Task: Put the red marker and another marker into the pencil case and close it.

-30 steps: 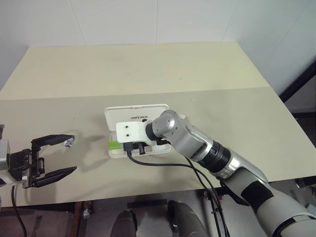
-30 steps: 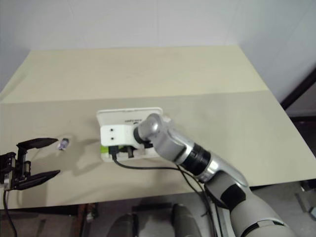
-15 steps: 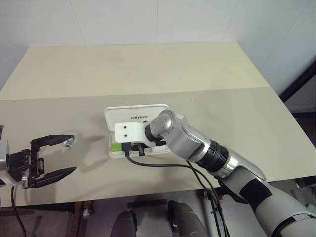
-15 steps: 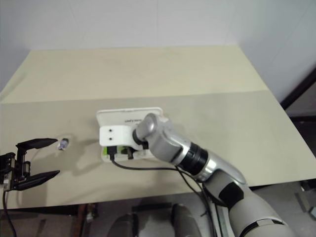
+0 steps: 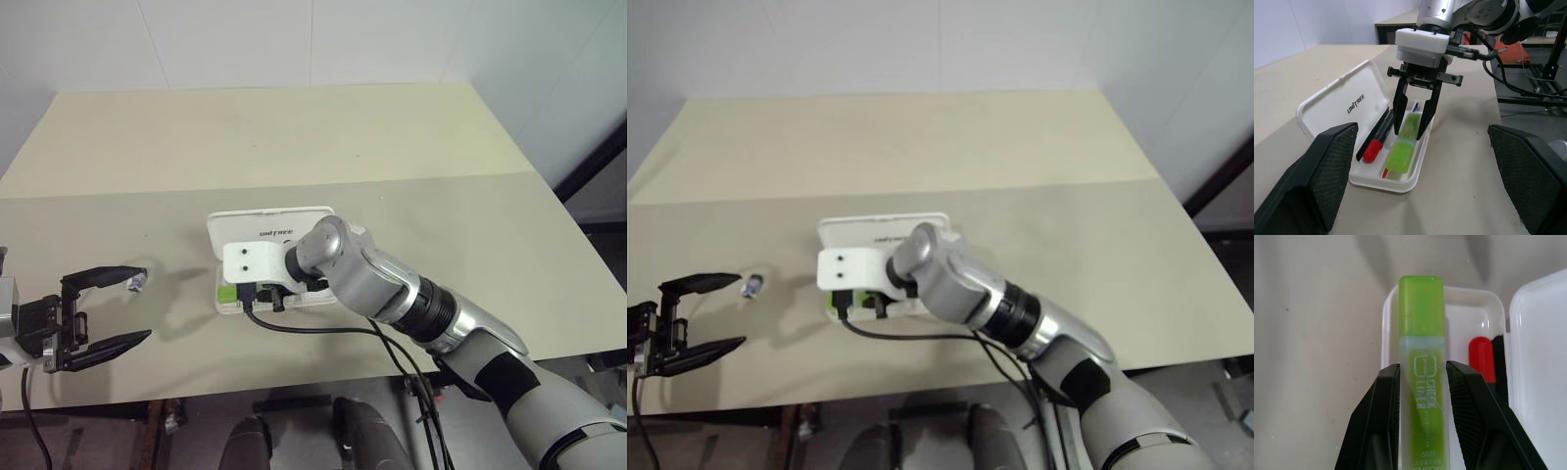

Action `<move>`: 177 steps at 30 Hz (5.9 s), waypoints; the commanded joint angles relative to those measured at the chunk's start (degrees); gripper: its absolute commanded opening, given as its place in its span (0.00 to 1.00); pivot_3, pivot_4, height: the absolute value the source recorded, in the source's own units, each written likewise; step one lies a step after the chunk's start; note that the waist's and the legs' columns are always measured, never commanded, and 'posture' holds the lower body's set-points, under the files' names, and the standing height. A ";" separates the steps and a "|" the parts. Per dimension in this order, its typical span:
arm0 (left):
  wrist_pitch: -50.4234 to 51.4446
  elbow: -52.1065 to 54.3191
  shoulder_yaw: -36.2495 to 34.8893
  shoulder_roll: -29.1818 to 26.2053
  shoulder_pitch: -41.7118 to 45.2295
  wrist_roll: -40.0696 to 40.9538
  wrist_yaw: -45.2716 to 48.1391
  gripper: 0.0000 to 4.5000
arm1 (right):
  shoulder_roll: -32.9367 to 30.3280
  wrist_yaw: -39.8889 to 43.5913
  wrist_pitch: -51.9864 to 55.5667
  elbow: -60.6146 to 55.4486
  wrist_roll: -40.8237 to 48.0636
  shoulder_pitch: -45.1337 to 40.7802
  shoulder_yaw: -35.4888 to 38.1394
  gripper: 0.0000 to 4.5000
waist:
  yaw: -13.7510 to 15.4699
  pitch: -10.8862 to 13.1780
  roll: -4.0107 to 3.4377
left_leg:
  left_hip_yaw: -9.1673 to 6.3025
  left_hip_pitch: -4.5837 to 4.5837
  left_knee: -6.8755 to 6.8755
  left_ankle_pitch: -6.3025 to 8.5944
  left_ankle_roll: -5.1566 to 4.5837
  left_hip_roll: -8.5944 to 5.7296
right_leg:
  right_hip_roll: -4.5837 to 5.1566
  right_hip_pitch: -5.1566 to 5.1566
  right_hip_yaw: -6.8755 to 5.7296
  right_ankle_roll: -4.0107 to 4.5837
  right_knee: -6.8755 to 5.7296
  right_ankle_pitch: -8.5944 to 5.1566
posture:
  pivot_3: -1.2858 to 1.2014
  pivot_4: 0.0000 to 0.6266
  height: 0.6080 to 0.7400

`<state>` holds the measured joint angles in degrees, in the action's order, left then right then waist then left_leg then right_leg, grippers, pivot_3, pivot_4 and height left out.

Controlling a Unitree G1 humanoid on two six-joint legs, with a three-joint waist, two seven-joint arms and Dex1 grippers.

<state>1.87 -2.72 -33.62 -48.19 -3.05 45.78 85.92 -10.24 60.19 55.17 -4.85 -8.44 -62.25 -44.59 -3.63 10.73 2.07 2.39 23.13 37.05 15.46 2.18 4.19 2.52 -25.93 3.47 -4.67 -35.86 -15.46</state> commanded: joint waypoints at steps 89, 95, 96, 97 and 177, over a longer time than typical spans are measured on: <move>38.36 15.85 5.87 20.73 2.07 -22.71 -73.45 0.58 | -29.02 7.43 -37.50 -13.25 36.06 35.29 47.00 1.00 | 0.22 0.05 0.09 | -0.08 -1.25 -0.01 0.03 0.07 -0.18 | -0.09 1.34 0.44 -0.09 0.45 0.05 | 0.52 0.24 1.00; 37.58 16.55 6.61 20.46 2.35 -22.68 -72.64 0.14 | -29.20 7.55 -37.71 -12.66 35.93 35.02 47.27 1.00 | 0.44 0.05 0.09 | -0.03 -1.19 -0.01 0.07 0.14 -0.31 | 0.02 1.35 0.55 -0.10 0.59 0.06 | 0.52 0.24 1.00; 37.39 16.46 6.63 20.39 2.60 -22.70 -72.57 0.07 | -29.24 7.60 -37.77 -12.55 35.92 34.98 47.32 1.00 | 0.49 0.05 0.09 | -0.02 -1.17 -0.01 0.08 0.15 -0.32 | 0.03 1.35 0.55 -0.10 0.62 0.06 | 0.52 0.24 1.00; 36.88 16.24 6.55 20.27 2.97 -22.66 -72.28 0.07 | -29.27 7.58 -37.75 -12.46 35.93 34.90 47.37 1.00 | 0.55 0.05 0.09 | -0.02 -1.15 -0.01 0.08 0.16 -0.32 | 0.04 1.35 0.55 -0.10 0.64 0.06 | 0.52 0.24 1.00; 32.39 13.79 52.08 15.92 37.51 -36.13 -32.43 0.07 | -36.45 19.97 -45.72 0.94 48.00 51.91 62.20 1.00 | 0.68 0.26 0.16 | 0.14 -1.04 0.27 0.29 0.40 -0.51 | -0.30 1.33 1.58 -1.60 0.89 0.60 | 0.52 0.24 1.00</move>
<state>34.36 8.61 18.69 -32.01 34.63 9.69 53.36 -46.60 80.54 9.40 -2.20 39.22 -10.15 16.68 -2.95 10.98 2.23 2.54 22.10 37.32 15.75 2.57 3.68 2.22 -24.60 5.04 -6.28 -34.97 -14.86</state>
